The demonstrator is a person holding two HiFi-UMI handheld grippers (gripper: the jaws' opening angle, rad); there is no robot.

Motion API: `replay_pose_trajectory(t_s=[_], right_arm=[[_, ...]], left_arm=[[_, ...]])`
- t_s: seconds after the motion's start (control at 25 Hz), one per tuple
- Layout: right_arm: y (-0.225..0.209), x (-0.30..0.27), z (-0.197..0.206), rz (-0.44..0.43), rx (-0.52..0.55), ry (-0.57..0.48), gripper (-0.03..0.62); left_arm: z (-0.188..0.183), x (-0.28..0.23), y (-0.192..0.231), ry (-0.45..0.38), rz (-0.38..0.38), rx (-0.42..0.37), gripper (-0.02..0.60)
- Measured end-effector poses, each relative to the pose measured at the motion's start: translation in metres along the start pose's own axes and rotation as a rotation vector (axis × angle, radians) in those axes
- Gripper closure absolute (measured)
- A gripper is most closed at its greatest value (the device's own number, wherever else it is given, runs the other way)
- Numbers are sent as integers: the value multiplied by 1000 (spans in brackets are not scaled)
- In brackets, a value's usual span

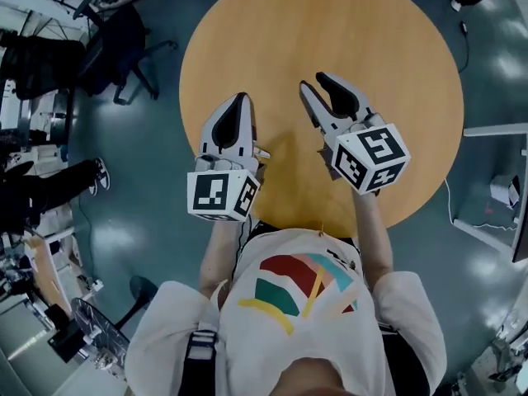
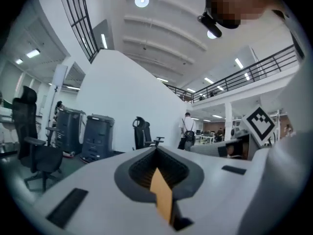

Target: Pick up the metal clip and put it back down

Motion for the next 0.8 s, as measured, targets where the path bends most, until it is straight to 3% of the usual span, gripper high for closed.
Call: replay_pose_trajectory(t_s=[0.08, 0.16, 0.36, 0.52, 0.8], right_arm=[[2, 14, -28, 71, 23, -114, 453], [10, 34, -46, 115, 43, -196, 453], [-34, 160, -85, 244, 98, -352, 453], [-43, 213, -82, 316, 92, -384, 453], [-49, 226, -89, 340, 63, -362, 454]], left_arm=[[-12, -21, 2, -24, 86, 10, 538], [-28, -26, -1, -41, 124, 3, 538], [-72, -53, -120, -106, 280, 20, 538], [-88, -53, -174, -131, 374, 103, 538], [-99, -67, -199, -102, 411, 79, 538]])
Point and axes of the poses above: the fingertips, and each gripper's own axes: x backward along the fingers, y to its left, z out of its underside, the point moved 4 cm from there along x, backward along the fingers, and after that the axes turned 12 degrees about -x, right-handed, at the moved point
